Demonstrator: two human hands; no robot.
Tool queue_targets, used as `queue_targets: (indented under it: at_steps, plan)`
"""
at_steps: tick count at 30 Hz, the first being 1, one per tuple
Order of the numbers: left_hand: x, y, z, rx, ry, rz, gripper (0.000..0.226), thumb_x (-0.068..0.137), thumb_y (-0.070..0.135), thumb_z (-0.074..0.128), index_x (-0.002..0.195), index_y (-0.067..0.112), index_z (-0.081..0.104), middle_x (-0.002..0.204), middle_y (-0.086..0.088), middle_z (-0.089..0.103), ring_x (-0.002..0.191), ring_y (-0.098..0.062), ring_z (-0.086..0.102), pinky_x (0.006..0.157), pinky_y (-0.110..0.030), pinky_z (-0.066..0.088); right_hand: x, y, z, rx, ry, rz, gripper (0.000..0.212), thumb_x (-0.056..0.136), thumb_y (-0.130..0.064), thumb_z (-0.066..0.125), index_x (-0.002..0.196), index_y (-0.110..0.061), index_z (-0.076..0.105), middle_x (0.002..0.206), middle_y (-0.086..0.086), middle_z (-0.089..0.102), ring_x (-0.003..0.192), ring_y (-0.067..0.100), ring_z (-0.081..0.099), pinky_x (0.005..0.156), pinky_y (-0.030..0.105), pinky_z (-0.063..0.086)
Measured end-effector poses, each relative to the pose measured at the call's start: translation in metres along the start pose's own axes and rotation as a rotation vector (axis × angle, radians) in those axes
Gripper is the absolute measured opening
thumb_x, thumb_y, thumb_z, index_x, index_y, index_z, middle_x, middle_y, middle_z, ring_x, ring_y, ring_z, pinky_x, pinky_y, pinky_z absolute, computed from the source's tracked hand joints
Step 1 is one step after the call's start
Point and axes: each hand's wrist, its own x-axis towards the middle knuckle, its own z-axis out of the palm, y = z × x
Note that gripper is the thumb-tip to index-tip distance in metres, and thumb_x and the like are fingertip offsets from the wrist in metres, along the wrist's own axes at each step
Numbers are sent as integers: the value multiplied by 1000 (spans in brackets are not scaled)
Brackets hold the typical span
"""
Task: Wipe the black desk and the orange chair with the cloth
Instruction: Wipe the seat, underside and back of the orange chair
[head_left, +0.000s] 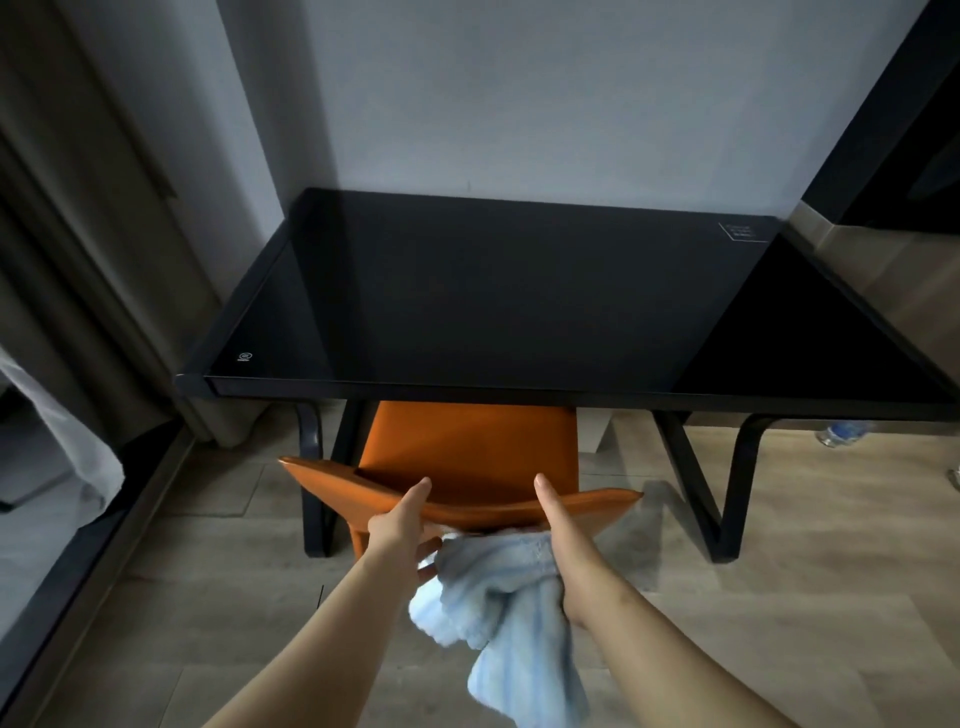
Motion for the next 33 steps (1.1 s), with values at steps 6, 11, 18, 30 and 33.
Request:
queue_targets:
  at_steps: [6, 11, 18, 30, 33]
  plan:
    - [9, 5, -7, 4, -16, -33, 52, 84, 39, 66, 121, 7, 47, 108, -12, 59, 91, -31, 58, 85, -45, 48, 15, -9, 16, -52, 23, 183, 68, 78, -63, 60, 109, -3, 58, 107, 20, 65, 99, 32, 63, 82, 38, 49]
    - [16, 13, -3, 4, -20, -75, 39, 85, 16, 54, 121, 7, 44, 106, -18, 60, 93, -34, 59, 78, -48, 46, 22, -12, 17, -130, 47, 235, 41, 79, -43, 65, 83, -2, 63, 71, 15, 65, 68, 29, 63, 62, 30, 48]
    - [28, 14, 11, -100, 49, -98, 44, 89, 25, 54, 127, 7, 42, 109, -23, 59, 88, -41, 61, 56, -45, 50, 29, -10, 14, -74, 35, 192, 43, 78, -40, 68, 98, -1, 66, 97, 19, 70, 89, 33, 67, 84, 37, 53]
    - [10, 12, 1, 61, 127, -10, 29, 87, 5, 55, 114, 6, 46, 89, -16, 57, 70, -30, 61, 41, -35, 48, 16, -9, 10, -124, 51, 111, 22, 81, -23, 56, 67, -8, 49, 66, 9, 54, 59, 23, 51, 59, 27, 42]
    - [-4, -5, -1, 68, 138, -43, 30, 87, 5, 56, 114, 6, 44, 93, -17, 56, 70, -32, 61, 38, -35, 48, 4, -1, -6, -144, 61, 149, 22, 82, -23, 57, 68, -8, 50, 65, 9, 53, 57, 22, 50, 51, 26, 35]
